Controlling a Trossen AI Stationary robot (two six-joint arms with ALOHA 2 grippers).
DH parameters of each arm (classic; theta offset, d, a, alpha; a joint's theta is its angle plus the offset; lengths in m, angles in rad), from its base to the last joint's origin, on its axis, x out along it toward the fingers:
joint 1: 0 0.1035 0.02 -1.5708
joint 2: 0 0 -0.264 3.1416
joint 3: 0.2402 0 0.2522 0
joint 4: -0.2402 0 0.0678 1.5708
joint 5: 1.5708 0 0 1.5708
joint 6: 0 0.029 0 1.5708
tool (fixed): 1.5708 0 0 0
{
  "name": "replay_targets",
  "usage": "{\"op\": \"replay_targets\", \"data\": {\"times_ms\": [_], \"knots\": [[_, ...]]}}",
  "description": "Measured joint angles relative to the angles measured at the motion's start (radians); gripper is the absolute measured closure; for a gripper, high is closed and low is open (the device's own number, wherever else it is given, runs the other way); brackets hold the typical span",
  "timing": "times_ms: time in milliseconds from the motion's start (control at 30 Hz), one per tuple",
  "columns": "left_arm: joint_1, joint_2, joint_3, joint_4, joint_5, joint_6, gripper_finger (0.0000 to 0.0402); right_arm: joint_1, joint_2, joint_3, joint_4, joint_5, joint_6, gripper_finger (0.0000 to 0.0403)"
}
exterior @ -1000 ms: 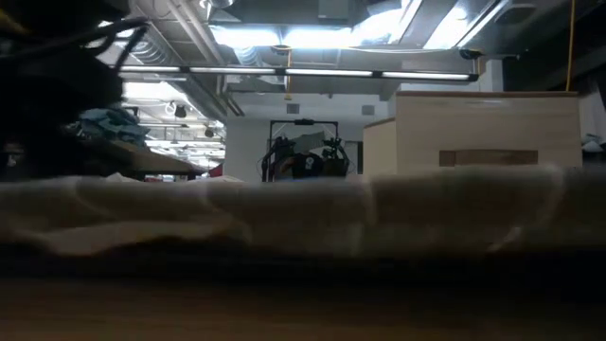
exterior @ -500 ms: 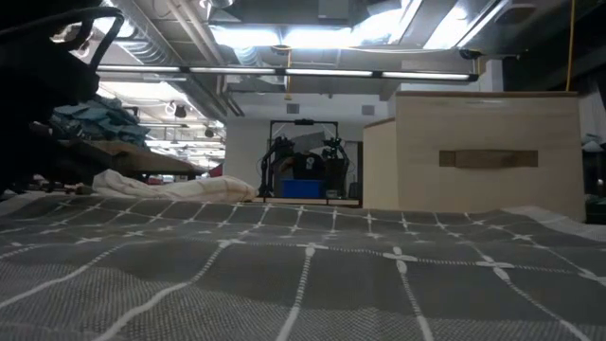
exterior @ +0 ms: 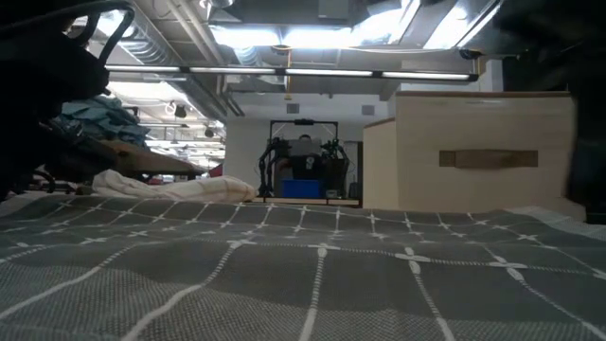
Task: Fold towel
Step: Fold the gray white kitchen towel
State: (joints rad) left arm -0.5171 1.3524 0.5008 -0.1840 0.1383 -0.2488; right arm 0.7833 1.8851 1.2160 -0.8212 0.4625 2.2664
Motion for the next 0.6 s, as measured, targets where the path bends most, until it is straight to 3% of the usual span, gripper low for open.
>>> {"op": "replay_targets", "data": {"times_ms": [133, 267, 533, 600], "knots": [[0.0, 0.0, 0.0, 0.002, 0.0, -0.016, 0.0366, -0.042, -0.042, 0.0, -0.095, -0.002, 0.0, 0.0356], [0.0, -0.001, 0.002, 0.004, -0.001, -0.014, 0.0366, -0.044, -0.173, -0.001, -0.249, 0.027, -0.001, 0.0356], [0.0, -0.003, 0.003, 0.006, -0.009, -0.045, 0.0367, 0.032, -0.548, -0.009, -0.724, 0.34, -0.054, 0.0356], [0.001, -0.003, 0.003, 0.007, -0.016, -0.079, 0.0367, 0.052, -0.624, -0.068, -0.741, 0.399, -0.047, 0.0356]]}}
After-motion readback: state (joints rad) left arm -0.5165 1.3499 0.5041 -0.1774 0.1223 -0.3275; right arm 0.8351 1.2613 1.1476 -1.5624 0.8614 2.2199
